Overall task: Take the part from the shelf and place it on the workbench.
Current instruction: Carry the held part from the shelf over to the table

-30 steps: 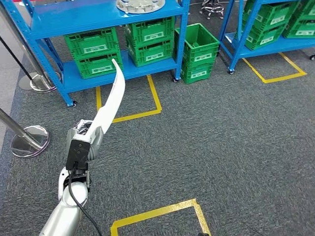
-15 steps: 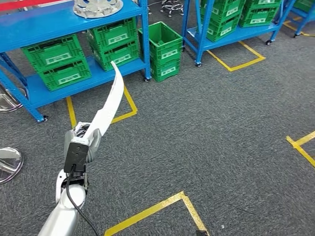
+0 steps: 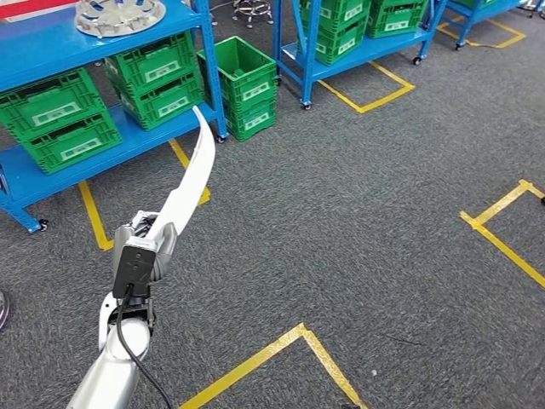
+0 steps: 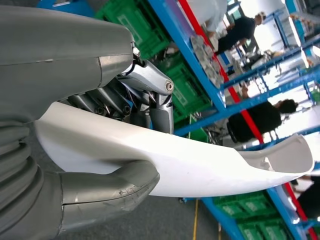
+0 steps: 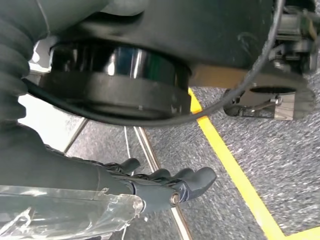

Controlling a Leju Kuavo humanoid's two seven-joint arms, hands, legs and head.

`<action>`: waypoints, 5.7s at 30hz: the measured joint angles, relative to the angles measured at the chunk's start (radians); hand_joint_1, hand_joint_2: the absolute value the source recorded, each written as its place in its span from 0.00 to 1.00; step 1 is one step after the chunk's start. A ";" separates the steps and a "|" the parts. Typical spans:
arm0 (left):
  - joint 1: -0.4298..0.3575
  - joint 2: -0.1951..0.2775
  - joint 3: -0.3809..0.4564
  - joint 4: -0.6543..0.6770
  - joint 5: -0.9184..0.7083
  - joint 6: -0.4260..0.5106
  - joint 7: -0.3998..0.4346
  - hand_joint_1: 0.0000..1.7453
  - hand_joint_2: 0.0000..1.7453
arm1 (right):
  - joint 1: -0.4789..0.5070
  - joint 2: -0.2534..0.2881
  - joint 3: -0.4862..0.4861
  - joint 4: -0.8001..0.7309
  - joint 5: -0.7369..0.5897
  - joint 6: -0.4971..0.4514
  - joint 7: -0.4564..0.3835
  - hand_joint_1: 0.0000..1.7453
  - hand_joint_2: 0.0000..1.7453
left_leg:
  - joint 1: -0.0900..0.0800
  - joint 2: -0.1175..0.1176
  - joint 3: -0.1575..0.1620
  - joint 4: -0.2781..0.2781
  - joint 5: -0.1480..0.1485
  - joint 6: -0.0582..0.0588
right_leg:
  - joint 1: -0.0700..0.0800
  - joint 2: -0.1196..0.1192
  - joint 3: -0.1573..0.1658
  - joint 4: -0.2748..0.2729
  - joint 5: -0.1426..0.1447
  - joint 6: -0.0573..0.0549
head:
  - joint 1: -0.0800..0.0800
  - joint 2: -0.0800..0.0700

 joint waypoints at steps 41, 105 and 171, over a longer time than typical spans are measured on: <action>0.011 -0.002 0.000 -0.003 0.001 -0.002 -0.015 0.97 1.00 | -0.002 0.003 0.000 0.000 0.003 -0.005 0.006 0.00 1.00 | 0.008 -0.071 -0.144 0.277 -0.105 -0.029 | -0.005 0.107 -0.021 -0.004 0.019 -0.035 | -0.020 0.000; 0.004 -0.005 0.004 -0.003 -0.005 0.004 -0.018 0.97 1.00 | -0.006 0.005 0.012 -0.002 0.010 -0.005 0.011 0.00 1.00 | 0.016 -0.106 -0.075 0.112 -0.014 -0.039 | -0.007 0.139 -0.030 0.009 0.016 -0.032 | -0.022 0.000; 0.003 -0.010 0.004 0.008 -0.006 0.005 -0.019 0.97 1.00 | -0.006 0.004 0.012 -0.004 0.000 0.004 0.026 0.00 1.00 | 0.021 -0.123 -0.040 0.022 -0.002 -0.010 | -0.006 0.167 -0.046 0.009 0.011 -0.006 | -0.031 0.000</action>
